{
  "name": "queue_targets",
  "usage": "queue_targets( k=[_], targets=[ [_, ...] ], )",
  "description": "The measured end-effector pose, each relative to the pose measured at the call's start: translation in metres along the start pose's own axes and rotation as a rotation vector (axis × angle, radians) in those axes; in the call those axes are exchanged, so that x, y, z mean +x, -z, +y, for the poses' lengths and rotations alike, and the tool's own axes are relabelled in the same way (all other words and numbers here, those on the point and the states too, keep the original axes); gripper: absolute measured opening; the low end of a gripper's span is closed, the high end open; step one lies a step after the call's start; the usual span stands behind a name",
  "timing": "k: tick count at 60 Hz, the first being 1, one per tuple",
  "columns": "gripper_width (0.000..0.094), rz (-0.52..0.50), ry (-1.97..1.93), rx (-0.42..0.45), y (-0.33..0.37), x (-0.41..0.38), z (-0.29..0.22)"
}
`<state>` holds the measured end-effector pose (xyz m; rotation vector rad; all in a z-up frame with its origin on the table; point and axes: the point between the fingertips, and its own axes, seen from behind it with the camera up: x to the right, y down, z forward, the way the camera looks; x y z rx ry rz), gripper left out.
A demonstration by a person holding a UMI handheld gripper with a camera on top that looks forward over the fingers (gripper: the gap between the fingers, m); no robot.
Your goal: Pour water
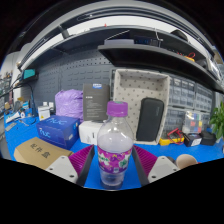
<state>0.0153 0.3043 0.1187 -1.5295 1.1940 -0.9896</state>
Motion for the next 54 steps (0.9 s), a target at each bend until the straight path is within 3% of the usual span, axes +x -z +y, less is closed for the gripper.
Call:
queue_targets(
  k=[7, 19, 33, 41, 54],
  targets=[
    [0.0521, 0.003, -0.002, 0.045, -0.018, -0.001, -0.003],
    [0.0393, 0.018, -0.064, 0.080, -0.017, 0.007, -0.004],
    [0.0393, -0.036, -0.151, 0.034, -0.015, 0.008, -0.003],
    [0.0392, -0.074, -0.466, 0.008, -0.008, 0.026, -0.010],
    [0.0391, -0.096, -1.106, 0.042, 0.005, 0.077, -0.015]
  ],
)
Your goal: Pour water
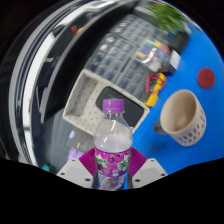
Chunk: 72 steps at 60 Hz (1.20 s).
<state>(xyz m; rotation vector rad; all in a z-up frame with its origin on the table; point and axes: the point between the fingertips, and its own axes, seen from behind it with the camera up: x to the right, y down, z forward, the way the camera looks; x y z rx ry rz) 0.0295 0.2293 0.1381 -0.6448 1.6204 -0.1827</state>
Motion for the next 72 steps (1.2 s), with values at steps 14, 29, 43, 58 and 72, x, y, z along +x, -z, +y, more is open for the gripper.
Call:
queue_targets(
  k=[14, 29, 43, 58, 72],
  targets=[
    [0.0391, -0.019, -0.454, -0.009, 0.005, 0.006, -0.027],
    [0.0391, -0.033, -0.831, -0.039, 0.005, 0.005, -0.034],
    [0.0391, -0.019, -0.841, -0.051, 0.006, 0.007, -0.037],
    [0.0392, 0.038, -0.221, -0.035, 0.023, -0.004, -0.088],
    [0.0394, 0.149, 0.576, 0.107, 0.041, -0.005, -0.209]
  ],
)
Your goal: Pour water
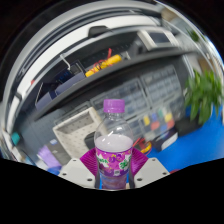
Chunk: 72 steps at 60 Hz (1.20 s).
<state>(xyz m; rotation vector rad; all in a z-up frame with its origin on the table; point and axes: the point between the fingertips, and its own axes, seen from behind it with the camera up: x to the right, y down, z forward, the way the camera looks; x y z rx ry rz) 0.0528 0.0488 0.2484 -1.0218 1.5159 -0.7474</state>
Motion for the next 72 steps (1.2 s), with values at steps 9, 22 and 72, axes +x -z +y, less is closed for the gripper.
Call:
queue_targets(
  k=[9, 22, 72],
  targets=[
    [0.0392, 0.187, 0.358, 0.079, 0.004, 0.078, -0.034],
    [0.0393, 0.196, 0.450, -0.021, -0.014, 0.145, 0.010],
    [0.0795, 0.239, 0.441, -0.141, -0.002, 0.211, 0.086]
  ],
)
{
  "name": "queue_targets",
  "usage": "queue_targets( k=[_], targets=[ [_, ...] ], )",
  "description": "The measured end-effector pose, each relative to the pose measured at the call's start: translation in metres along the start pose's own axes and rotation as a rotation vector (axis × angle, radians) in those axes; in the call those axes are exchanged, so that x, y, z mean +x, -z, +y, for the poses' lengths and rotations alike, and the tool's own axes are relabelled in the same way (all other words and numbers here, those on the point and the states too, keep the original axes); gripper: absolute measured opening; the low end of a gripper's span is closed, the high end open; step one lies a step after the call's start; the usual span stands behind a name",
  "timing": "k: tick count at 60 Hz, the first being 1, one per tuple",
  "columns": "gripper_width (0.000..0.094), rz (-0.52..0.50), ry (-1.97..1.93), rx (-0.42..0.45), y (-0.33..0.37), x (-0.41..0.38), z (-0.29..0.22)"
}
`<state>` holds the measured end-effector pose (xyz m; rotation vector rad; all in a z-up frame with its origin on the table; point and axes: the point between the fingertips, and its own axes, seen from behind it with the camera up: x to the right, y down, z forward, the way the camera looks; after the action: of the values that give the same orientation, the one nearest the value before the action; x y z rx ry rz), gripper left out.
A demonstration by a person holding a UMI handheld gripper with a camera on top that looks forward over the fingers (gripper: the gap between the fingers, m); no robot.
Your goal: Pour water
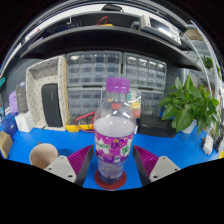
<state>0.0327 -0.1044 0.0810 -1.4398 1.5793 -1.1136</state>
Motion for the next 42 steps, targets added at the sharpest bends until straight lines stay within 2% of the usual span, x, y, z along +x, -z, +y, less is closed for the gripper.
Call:
queue_targets(
  k=[14, 23, 42],
  targets=[
    [0.0791, 0.019, -0.013, -0.103, 0.060, -0.009, 0.027],
    [0.0793, -0.002, 0.036, -0.153, 0.110, -0.030, 0.011],
    [0.0793, -0.037, -0.022, -0.076, 0.178, -0.075, -0.065]
  ],
)
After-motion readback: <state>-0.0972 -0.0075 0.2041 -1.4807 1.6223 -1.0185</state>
